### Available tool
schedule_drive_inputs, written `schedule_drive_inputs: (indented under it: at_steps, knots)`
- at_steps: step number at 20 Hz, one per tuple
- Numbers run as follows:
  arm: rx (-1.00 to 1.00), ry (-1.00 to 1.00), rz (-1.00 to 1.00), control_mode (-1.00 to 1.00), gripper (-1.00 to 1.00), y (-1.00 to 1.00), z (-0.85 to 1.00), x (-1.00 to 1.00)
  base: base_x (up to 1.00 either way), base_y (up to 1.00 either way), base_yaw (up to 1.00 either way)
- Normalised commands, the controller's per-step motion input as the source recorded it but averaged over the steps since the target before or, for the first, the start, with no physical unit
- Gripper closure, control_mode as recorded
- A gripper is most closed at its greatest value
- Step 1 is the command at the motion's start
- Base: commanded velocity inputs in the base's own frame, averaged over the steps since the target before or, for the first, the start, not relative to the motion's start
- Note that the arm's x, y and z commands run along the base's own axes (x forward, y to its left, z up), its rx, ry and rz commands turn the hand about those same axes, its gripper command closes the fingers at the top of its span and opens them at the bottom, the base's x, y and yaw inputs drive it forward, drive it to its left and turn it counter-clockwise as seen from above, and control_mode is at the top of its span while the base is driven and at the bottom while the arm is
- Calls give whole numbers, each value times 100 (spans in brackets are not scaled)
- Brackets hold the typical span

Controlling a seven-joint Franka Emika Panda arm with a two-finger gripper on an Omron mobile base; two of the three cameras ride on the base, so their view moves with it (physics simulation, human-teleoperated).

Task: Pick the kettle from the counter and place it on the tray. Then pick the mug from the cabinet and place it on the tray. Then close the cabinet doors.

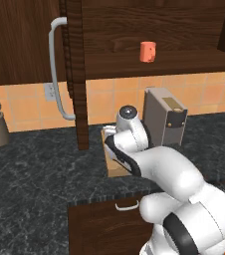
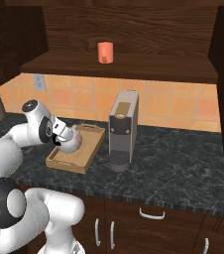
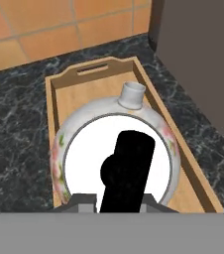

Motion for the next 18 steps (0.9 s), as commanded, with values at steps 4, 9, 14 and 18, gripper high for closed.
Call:
schedule_drive_inputs:
  at_steps: [4,9,14,18]
  knots:
    - [-10,9,0,-100,100,0,-7,79,0,0,0]
    - [-3,13,0,-100,100,0,-11,54,0,0,0]
    - [0,7,3,-100,100,0,-22,48,0,0,0]
    - [0,1,8,-100,100,-1,-24,37,0,0,0]
